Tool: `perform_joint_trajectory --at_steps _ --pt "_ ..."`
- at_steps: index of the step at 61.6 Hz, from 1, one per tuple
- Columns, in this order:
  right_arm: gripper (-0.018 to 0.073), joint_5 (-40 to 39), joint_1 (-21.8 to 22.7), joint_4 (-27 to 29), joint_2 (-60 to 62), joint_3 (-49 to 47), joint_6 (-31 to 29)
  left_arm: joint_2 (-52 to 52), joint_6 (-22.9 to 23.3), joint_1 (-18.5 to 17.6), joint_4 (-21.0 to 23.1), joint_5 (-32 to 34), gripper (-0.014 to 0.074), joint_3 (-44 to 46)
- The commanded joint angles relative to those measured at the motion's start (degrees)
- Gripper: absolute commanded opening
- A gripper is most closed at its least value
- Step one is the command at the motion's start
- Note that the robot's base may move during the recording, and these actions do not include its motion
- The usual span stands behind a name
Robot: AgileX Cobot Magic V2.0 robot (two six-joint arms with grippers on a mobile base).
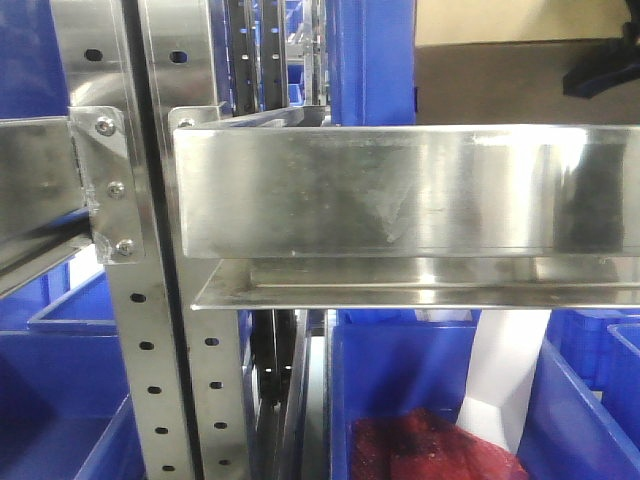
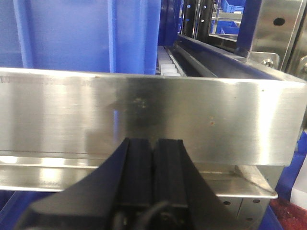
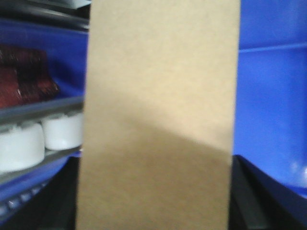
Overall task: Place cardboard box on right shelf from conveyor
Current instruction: 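Reach the right gripper with the box into the shelf above the rollers, then lower the box flat onto the roller track and open the right gripper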
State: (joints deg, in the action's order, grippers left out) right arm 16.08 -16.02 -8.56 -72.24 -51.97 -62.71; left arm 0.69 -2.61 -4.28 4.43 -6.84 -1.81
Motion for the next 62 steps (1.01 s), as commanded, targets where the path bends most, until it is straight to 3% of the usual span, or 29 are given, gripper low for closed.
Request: perform_joint_trajectory --at_steps 1,20,39,47,53,62 --pt "0.0613 -3.79 0.2 0.18 1.49 -1.74 1.67 0.84 -0.02 -0.24 0.34 4.95 -0.0116 -0.48" --pt "0.0613 -0.83 0.14 1.9 5.35 -1.74 5.44 0.84 -0.02 -0.24 0.34 4.95 -0.0116 -0.48" --pt "0.0613 5.87 0.14 9.71 10.38 -1.74 13.61 0.84 -0.02 -0.24 0.34 4.95 -0.0116 -0.48" --pt "0.061 7.66 0.14 12.01 14.73 -1.74 24.53 0.84 -0.02 -0.24 0.34 4.95 -0.0116 -0.48" --pt "0.058 7.66 0.14 12.01 19.27 -1.6 38.41 0.84 -0.02 -0.24 0.34 4.95 -0.0116 -0.48" --pt "0.0396 7.6 0.14 11.34 25.82 -0.41 53.4 0.84 -0.02 -0.24 0.34 4.95 -0.0116 -0.48"
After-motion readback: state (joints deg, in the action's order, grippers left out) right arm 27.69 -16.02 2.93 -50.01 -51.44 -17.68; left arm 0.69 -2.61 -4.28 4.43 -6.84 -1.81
